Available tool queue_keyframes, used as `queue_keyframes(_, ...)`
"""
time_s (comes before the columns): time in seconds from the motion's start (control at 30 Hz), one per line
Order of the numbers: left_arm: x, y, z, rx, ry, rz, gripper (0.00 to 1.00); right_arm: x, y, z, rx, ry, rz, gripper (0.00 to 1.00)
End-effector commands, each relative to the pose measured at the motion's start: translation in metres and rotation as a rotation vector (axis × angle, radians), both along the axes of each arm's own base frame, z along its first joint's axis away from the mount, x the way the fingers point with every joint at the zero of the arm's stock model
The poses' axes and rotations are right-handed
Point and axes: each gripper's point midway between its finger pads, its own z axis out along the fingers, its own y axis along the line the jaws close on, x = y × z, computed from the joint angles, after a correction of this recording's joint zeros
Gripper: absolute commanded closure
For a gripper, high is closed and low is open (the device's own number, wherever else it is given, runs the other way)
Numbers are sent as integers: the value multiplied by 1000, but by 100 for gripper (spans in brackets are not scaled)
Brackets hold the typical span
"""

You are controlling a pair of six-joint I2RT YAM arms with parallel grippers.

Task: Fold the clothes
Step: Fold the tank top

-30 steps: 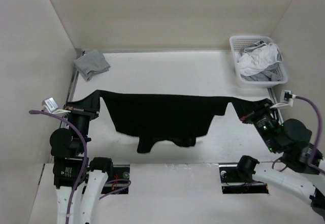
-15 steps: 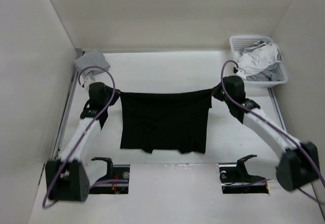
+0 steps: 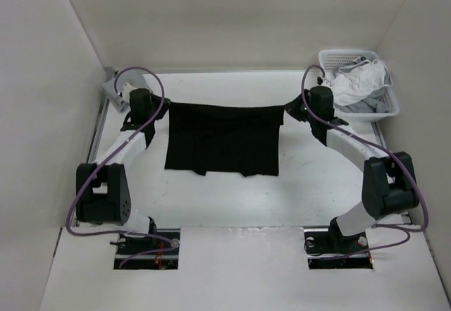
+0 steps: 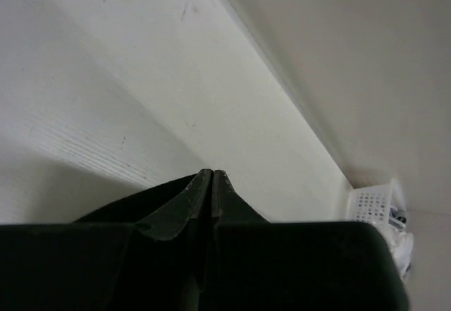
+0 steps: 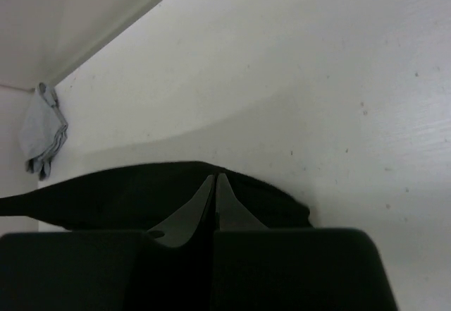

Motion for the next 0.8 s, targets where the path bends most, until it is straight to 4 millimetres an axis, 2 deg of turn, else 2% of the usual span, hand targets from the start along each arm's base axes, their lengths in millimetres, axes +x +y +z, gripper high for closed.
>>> queue_keyframes(0.0, -36, -5, 10, -19, -63, -6, 100, -26, -5, 12, 35, -54, 1, 100)
queue_keyframes(0.17, -100, 19, -25, -51, -28, 50, 100, -83, -16, -18, 52, -31, -13, 100)
queue_keyframes(0.3, -137, 31, -41, -81, -16, 53, 100, -123, -14, -31, 59, -25, 12, 100)
queue_keyframes(0.4, -153, 38, -45, -93, -7, 64, 100, -148, -2, -43, 49, 1, 58, 100)
queue_keyframes(0.5, -159, 45, -52, -82, 12, 84, 100, -173, 10, -60, 28, 38, 96, 100)
queue_keyframes(0.6, -167, 47, -67, -92, 54, 98, 100, -193, 21, -79, 13, 93, 129, 100)
queue_keyframes(0.77, -186, 58, -93, -95, 122, 153, 100, -221, 26, -112, -1, 207, 135, 100)
